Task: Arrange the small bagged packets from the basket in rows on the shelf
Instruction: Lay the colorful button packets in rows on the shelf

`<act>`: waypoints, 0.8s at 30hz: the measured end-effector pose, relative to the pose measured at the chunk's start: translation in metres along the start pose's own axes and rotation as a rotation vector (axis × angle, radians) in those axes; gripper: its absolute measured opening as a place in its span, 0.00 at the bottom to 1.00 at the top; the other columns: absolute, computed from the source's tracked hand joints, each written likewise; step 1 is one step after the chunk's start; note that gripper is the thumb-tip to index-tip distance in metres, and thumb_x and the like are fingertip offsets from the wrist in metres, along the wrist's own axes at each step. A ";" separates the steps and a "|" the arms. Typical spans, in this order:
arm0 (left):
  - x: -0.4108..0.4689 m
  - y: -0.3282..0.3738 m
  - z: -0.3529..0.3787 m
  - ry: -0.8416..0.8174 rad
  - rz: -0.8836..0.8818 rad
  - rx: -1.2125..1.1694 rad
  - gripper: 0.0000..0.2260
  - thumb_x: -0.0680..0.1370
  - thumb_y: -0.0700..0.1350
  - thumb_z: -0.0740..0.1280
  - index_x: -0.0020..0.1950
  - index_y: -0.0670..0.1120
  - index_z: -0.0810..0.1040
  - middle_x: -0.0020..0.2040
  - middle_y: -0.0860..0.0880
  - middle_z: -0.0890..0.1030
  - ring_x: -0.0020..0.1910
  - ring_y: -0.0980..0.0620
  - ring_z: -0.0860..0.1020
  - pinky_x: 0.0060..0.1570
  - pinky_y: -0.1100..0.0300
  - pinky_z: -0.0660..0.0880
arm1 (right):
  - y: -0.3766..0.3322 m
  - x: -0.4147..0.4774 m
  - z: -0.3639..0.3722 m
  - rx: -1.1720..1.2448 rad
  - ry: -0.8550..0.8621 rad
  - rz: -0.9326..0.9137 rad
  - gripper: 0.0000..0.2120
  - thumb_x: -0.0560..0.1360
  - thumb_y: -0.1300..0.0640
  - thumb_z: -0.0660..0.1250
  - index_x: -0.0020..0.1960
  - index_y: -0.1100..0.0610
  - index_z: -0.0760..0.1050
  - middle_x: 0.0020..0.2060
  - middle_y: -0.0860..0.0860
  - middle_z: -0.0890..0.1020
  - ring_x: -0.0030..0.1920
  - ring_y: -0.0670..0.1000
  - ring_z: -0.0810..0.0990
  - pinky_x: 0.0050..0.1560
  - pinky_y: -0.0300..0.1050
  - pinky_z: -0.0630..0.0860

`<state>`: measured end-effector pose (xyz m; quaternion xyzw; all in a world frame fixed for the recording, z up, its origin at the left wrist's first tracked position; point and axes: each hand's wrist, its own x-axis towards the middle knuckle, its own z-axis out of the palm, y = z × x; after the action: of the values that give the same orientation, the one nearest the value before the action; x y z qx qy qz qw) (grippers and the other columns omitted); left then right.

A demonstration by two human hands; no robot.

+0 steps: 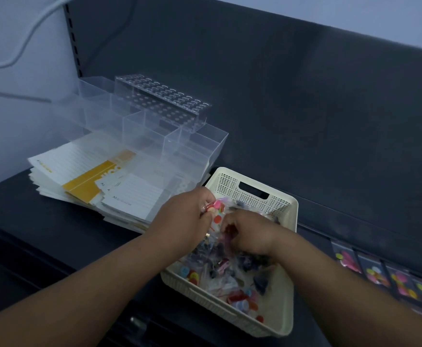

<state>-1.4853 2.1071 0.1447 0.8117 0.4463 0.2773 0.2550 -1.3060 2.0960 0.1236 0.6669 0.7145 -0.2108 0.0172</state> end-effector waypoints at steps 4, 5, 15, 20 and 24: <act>-0.001 0.002 -0.002 -0.008 -0.003 -0.017 0.04 0.78 0.46 0.65 0.52 0.52 0.75 0.34 0.58 0.70 0.34 0.61 0.71 0.32 0.68 0.62 | 0.003 -0.004 -0.001 0.348 0.091 0.047 0.08 0.68 0.61 0.73 0.38 0.50 0.75 0.37 0.47 0.79 0.40 0.47 0.76 0.46 0.42 0.74; -0.001 0.003 -0.002 -0.009 -0.006 -0.024 0.03 0.78 0.46 0.65 0.51 0.52 0.75 0.34 0.58 0.71 0.34 0.60 0.72 0.33 0.67 0.63 | 0.004 -0.005 -0.004 0.489 0.121 0.071 0.09 0.68 0.63 0.73 0.37 0.52 0.75 0.36 0.48 0.78 0.38 0.48 0.76 0.44 0.43 0.74; 0.005 0.017 -0.009 -0.018 -0.175 -0.368 0.05 0.75 0.44 0.68 0.39 0.49 0.76 0.34 0.50 0.78 0.32 0.55 0.76 0.37 0.58 0.72 | -0.005 -0.044 -0.038 1.363 0.161 0.035 0.08 0.73 0.69 0.67 0.46 0.57 0.74 0.34 0.55 0.81 0.30 0.50 0.80 0.30 0.39 0.77; 0.009 0.042 -0.006 -0.015 -0.241 -0.469 0.01 0.75 0.39 0.67 0.44 0.44 0.77 0.41 0.45 0.83 0.37 0.47 0.82 0.43 0.51 0.79 | -0.006 -0.070 -0.047 1.545 0.123 -0.029 0.08 0.74 0.70 0.63 0.50 0.61 0.75 0.35 0.57 0.81 0.33 0.53 0.82 0.36 0.44 0.82; 0.005 0.073 0.008 -0.131 -0.331 -0.665 0.03 0.76 0.37 0.66 0.45 0.44 0.76 0.39 0.45 0.82 0.32 0.52 0.80 0.32 0.64 0.76 | 0.002 -0.090 -0.047 1.485 0.216 0.021 0.07 0.74 0.65 0.66 0.39 0.58 0.71 0.31 0.52 0.81 0.31 0.48 0.79 0.35 0.42 0.81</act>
<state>-1.4348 2.0759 0.1885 0.6176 0.4394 0.3096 0.5742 -1.2818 2.0261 0.1929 0.5268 0.3755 -0.5707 -0.5058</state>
